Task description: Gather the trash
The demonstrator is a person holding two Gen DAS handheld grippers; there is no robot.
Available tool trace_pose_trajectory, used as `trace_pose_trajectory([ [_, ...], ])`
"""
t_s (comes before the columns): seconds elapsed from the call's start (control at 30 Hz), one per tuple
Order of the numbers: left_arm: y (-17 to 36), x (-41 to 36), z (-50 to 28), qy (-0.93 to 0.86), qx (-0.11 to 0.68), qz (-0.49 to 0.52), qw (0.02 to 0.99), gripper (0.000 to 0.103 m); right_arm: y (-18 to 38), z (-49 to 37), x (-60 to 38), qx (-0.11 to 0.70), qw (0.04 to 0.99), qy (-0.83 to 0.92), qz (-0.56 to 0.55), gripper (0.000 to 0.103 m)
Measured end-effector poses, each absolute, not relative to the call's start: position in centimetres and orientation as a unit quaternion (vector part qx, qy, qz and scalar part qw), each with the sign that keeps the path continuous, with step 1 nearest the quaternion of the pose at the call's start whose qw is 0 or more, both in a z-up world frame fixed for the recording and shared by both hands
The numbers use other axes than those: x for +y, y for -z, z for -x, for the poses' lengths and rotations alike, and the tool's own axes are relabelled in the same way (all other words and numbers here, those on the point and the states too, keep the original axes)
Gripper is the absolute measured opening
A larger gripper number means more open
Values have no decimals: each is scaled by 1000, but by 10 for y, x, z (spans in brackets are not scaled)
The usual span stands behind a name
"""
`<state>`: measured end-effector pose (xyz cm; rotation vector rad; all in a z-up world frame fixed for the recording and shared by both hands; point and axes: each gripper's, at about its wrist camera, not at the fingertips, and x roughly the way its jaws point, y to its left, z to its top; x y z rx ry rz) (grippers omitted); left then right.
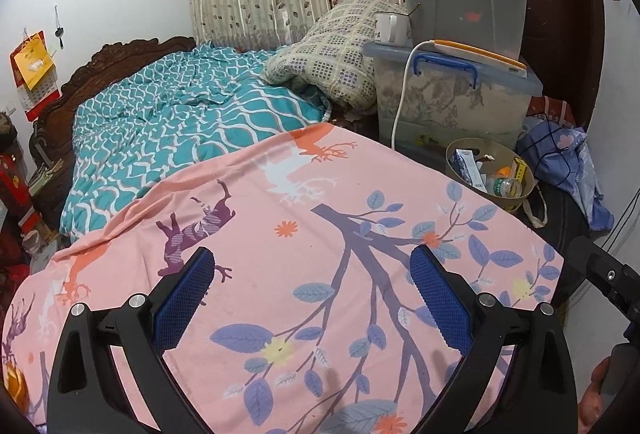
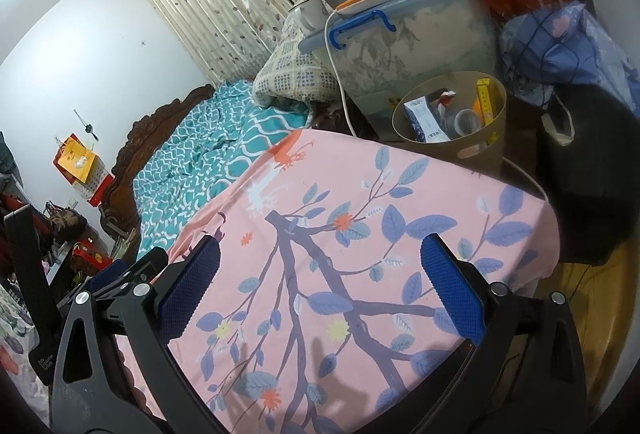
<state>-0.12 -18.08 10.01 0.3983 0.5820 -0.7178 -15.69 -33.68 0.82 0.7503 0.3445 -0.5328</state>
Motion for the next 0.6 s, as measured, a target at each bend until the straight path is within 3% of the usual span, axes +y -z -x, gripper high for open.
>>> trace_pose_trajectory([
  [0.6,-108,-175,9,309,261,-200,893,94,-7,154,-332,169,884,243,-362,99],
])
